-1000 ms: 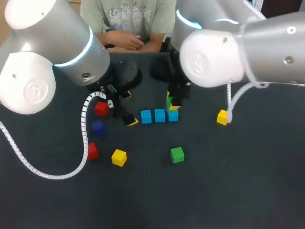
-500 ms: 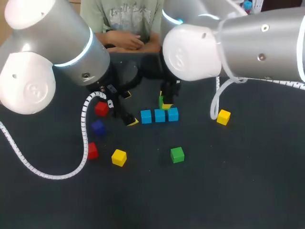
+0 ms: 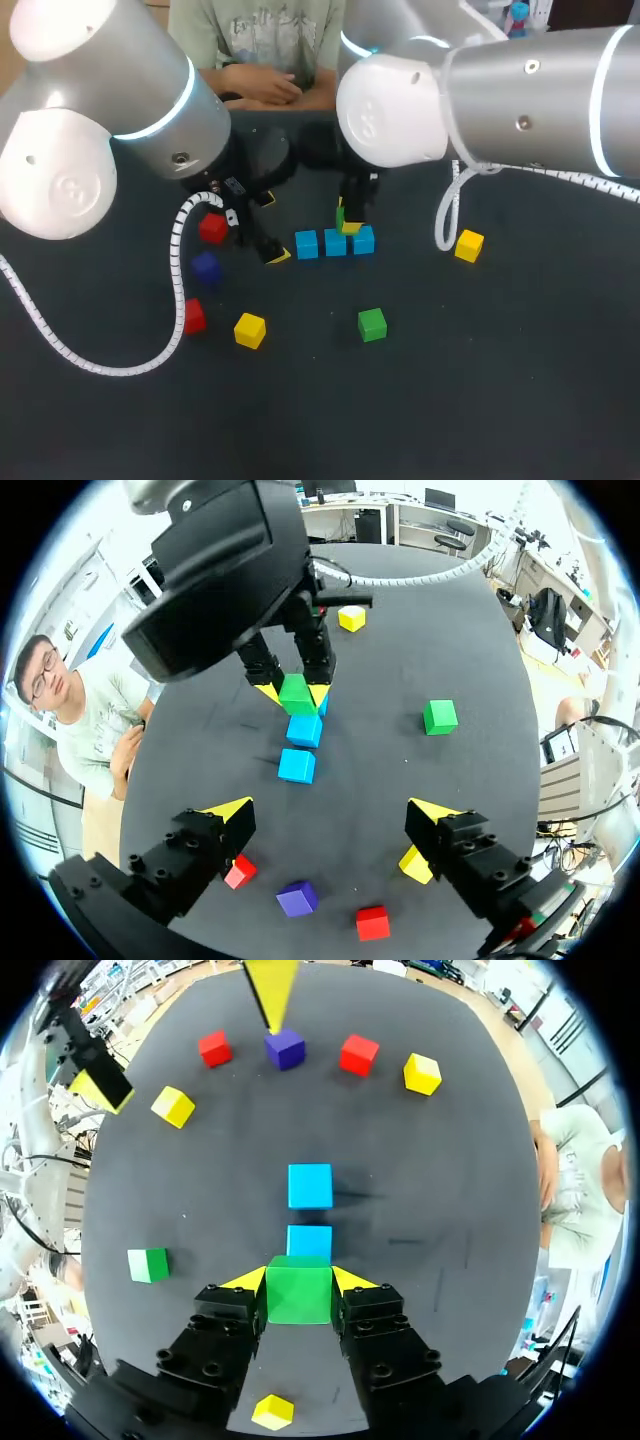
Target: Place the blue cubes, place green cubes on the blue cubes, place the yellow cubes on the green cubes, then place the red cubes on the yellow cubes, and place purple cube on the red cubes.
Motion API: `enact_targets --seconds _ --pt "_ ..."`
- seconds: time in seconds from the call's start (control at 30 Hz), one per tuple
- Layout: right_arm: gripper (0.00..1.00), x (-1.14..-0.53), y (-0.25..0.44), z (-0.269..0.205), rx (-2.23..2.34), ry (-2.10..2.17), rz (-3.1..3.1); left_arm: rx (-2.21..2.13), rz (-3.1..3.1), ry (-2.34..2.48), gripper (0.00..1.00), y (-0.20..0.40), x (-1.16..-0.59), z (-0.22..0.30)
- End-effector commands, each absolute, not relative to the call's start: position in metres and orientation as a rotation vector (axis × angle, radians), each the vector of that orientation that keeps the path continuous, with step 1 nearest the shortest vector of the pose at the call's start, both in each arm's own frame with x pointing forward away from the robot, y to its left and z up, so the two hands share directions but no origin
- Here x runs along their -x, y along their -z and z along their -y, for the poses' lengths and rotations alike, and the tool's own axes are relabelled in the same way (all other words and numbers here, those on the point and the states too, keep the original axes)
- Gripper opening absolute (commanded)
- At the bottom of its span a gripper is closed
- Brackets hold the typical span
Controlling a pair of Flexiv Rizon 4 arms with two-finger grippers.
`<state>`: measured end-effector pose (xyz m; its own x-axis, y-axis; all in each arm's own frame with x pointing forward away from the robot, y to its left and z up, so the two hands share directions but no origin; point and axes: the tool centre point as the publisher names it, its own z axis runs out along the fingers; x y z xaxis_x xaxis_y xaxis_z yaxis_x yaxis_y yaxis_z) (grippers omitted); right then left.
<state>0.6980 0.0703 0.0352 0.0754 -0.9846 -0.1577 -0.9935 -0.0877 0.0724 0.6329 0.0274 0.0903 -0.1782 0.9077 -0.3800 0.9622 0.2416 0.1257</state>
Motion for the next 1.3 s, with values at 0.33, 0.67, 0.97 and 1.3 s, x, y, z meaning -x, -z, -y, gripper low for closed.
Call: enact_targets --seconds 0.33,0.67,0.97,1.3 --pt "0.00 -0.7068 -0.0258 -0.0684 2.251 -0.266 -2.109 -1.719 -2.144 0.202 1.00 -0.0902 -0.6329 -0.0282" --pt "0.00 -0.7081 -0.0237 -0.0686 2.258 -0.257 -2.117 -1.719 -2.144 0.202 1.00 -0.0902 -0.6329 -0.0282" --pt "0.00 -0.7054 -0.0252 -0.0650 2.254 -0.243 -2.125 -1.719 -2.144 0.202 1.00 -0.0902 -0.6329 -0.0282" --pt "0.00 -0.7034 -0.0244 -0.0642 2.255 -0.245 -2.129 -1.719 -2.144 0.202 1.00 -0.0902 -0.6329 -0.0282"
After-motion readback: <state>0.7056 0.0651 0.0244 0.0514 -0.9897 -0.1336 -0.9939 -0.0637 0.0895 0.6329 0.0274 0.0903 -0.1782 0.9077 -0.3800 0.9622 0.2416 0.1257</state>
